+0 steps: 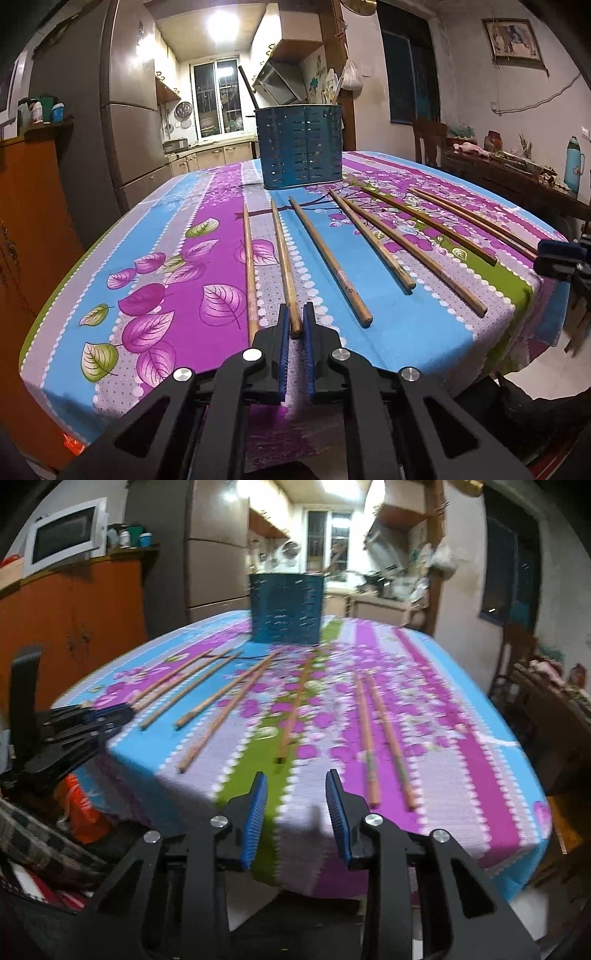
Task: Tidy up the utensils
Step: 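Close the left tool on a chopstick while the right tool grasps another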
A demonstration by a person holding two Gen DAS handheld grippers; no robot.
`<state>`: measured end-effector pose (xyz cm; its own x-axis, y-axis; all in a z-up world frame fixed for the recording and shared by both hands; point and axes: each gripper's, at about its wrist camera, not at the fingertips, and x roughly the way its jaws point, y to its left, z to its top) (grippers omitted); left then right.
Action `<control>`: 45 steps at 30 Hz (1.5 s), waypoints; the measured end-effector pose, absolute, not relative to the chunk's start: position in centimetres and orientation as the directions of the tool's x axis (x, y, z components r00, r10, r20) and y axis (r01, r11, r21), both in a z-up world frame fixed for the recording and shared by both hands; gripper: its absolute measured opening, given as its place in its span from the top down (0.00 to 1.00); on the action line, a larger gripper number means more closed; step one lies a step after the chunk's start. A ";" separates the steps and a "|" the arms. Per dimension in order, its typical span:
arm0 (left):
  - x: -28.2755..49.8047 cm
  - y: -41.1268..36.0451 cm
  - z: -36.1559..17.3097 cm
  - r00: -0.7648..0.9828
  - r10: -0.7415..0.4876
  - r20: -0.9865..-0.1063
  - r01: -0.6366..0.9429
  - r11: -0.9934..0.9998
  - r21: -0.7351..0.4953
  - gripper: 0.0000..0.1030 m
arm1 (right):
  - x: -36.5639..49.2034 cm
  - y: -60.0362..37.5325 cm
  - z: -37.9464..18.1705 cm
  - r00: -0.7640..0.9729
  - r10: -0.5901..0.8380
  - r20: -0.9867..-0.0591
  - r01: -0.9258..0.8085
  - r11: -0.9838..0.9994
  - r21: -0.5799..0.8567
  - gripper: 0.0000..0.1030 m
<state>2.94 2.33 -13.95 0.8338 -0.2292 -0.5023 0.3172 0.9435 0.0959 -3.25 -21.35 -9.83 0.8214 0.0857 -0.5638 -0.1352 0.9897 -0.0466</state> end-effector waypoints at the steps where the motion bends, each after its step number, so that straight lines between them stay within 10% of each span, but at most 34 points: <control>1: 2.8 2.3 -14.0 0.835 -0.229 -0.500 0.316 0.944 0.095 0.91 | -3.4 -21.7 -9.8 0.830 0.063 -0.554 -0.114 0.992 -0.058 0.71; 45: 3.1 2.1 -13.7 0.836 -0.226 -0.501 0.303 0.950 0.077 0.92 | -1.1 -24.3 -11.9 0.829 0.004 -0.559 -0.049 0.997 -0.066 0.84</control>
